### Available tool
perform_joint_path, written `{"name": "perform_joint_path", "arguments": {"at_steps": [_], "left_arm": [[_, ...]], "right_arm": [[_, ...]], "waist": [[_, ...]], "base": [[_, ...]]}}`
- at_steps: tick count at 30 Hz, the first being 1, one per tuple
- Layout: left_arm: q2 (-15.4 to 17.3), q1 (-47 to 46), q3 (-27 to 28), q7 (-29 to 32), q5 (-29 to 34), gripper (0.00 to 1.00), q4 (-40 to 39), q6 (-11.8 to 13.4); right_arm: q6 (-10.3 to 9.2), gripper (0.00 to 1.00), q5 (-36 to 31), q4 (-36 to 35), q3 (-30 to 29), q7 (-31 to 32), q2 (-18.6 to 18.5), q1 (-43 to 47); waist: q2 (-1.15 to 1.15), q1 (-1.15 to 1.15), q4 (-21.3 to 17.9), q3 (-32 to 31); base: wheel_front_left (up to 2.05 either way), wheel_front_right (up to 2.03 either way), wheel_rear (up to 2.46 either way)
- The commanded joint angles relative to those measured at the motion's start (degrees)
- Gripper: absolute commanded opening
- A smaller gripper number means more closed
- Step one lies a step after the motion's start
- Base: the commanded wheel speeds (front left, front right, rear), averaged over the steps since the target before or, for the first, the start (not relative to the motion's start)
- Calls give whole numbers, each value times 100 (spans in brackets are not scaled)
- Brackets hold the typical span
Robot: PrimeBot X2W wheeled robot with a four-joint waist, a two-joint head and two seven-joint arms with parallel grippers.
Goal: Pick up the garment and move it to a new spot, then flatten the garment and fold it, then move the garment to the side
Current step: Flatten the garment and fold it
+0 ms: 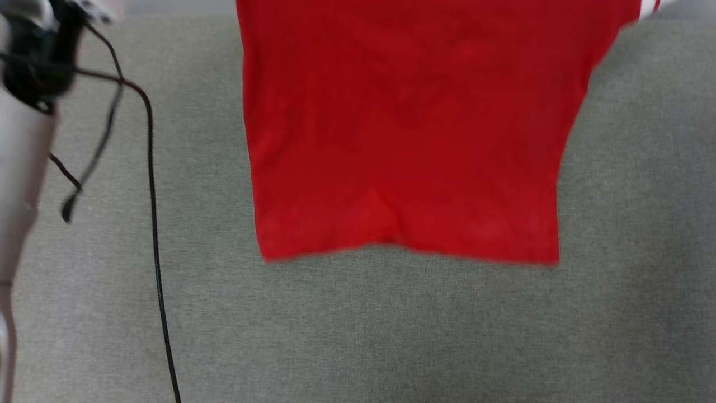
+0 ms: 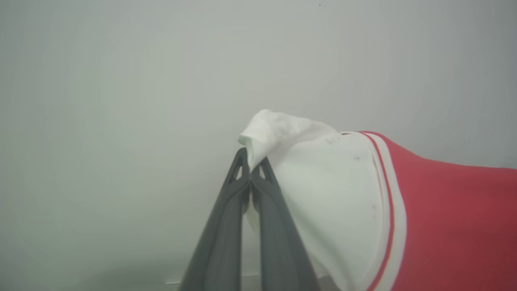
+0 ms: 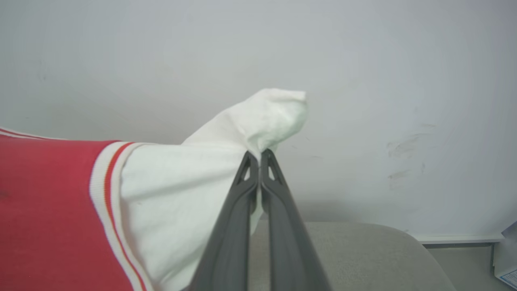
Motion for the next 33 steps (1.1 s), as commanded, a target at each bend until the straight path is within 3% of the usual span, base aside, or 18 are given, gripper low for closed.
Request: {"name": "perform_joint_path", "arguments": {"at_steps": [1,8,15,26,33], "left_arm": [[41,-303,43,-83,56,0,161,-65],[137,-1575,223,-410,194,0,734,-317],[137,-2076,263,-549,181,0,1139,-507],[-122,-1809,94,-648,-144,0,1923,-838],[-345,-1176,-257,-638,-623,0,2050,-875]], "right_arm": [[-5,0,-124,68,4,-140,-23,-333],[-5,0,-330,290,-2,-703,-57,-1741],[-6,0,-350,584,97,-952,-16,-2415],[-5,0,-68,1400,394,-1298,134,-2187],[-5,0,253,1979,652,-1591,271,-1638]], "waist": [[0,0,-93,236],[0,0,-238,745],[0,0,-347,1034],[0,0,-364,1470],[0,0,-293,1448]], "base": [[0,0,0],[0,0,0],[0,0,0],[0,0,0],[0,0,0]]}}
